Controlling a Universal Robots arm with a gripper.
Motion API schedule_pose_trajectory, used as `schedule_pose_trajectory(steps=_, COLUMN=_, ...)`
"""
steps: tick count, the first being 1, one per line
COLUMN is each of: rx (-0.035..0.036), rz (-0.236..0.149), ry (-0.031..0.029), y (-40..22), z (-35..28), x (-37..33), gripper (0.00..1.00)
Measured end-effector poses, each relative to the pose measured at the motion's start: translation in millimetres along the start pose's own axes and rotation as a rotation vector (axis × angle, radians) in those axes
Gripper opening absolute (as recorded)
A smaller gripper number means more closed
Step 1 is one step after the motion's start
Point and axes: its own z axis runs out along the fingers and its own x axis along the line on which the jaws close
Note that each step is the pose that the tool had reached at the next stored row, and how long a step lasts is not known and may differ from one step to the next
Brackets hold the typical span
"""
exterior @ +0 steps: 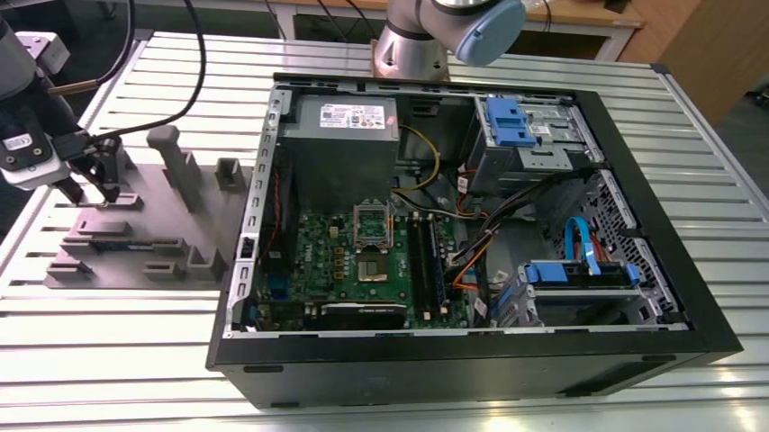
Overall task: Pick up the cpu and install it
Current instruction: 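Pick up the cpu and move it towards the insertion slot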
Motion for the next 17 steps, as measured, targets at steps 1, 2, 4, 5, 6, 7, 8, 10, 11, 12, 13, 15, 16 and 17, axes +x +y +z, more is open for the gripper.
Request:
schedule_pose_trajectory(steps=1, rx=0.0000, rz=0.000, ry=0.0001, y=0.0, z=-0.6, x=0.0, gripper=0.47)
schedule_pose_trajectory(steps=2, rx=0.0000, rz=0.000, ry=0.0001, y=0.0, z=-1.3, x=0.0, gripper=0.47)
schedule_pose_trajectory(steps=4, rx=-0.0001, rz=0.000, ry=-0.0001, y=0.1, z=-2.4, x=-0.1, gripper=0.47)
schedule_pose_trajectory(steps=5, rx=-0.0001, rz=0.000, ry=-0.0001, y=0.1, z=-2.8, x=-0.1, gripper=0.47)
schedule_pose_trajectory(steps=6, rx=-0.0002, rz=0.000, ry=-0.0002, y=0.1, z=-3.2, x=-0.1, gripper=0.47)
schedule_pose_trajectory(steps=7, rx=-0.0002, rz=0.000, ry=-0.0003, y=0.1, z=-3.5, x=-0.1, gripper=0.47)
schedule_pose_trajectory(steps=8, rx=-0.0001, rz=0.000, ry=-0.0002, y=0.1, z=-3.9, x=-0.1, gripper=0.47)
schedule_pose_trajectory(steps=10, rx=-0.0001, rz=0.000, ry=-0.0001, y=0.2, z=-4.7, x=-0.1, gripper=0.47)
schedule_pose_trajectory(steps=11, rx=0.0000, rz=0.000, ry=0.0000, y=0.2, z=-5.2, x=-0.1, gripper=0.47)
schedule_pose_trajectory(steps=12, rx=0.0000, rz=0.000, ry=0.0000, y=0.2, z=-5.7, x=-0.1, gripper=0.47)
schedule_pose_trajectory(steps=13, rx=-0.0001, rz=0.000, ry=-0.0001, y=0.2, z=-6.1, x=-0.1, gripper=0.47)
schedule_pose_trajectory(steps=15, rx=-0.0001, rz=0.000, ry=-0.0001, y=0.2, z=-6.9, x=-0.1, gripper=0.47)
schedule_pose_trajectory(steps=16, rx=-0.0001, rz=0.000, ry=-0.0001, y=0.3, z=-7.3, x=-0.1, gripper=0.47)
schedule_pose_trajectory(steps=17, rx=-0.0001, rz=0.000, ry=-0.0002, y=0.3, z=-7.7, x=-0.1, gripper=0.47)
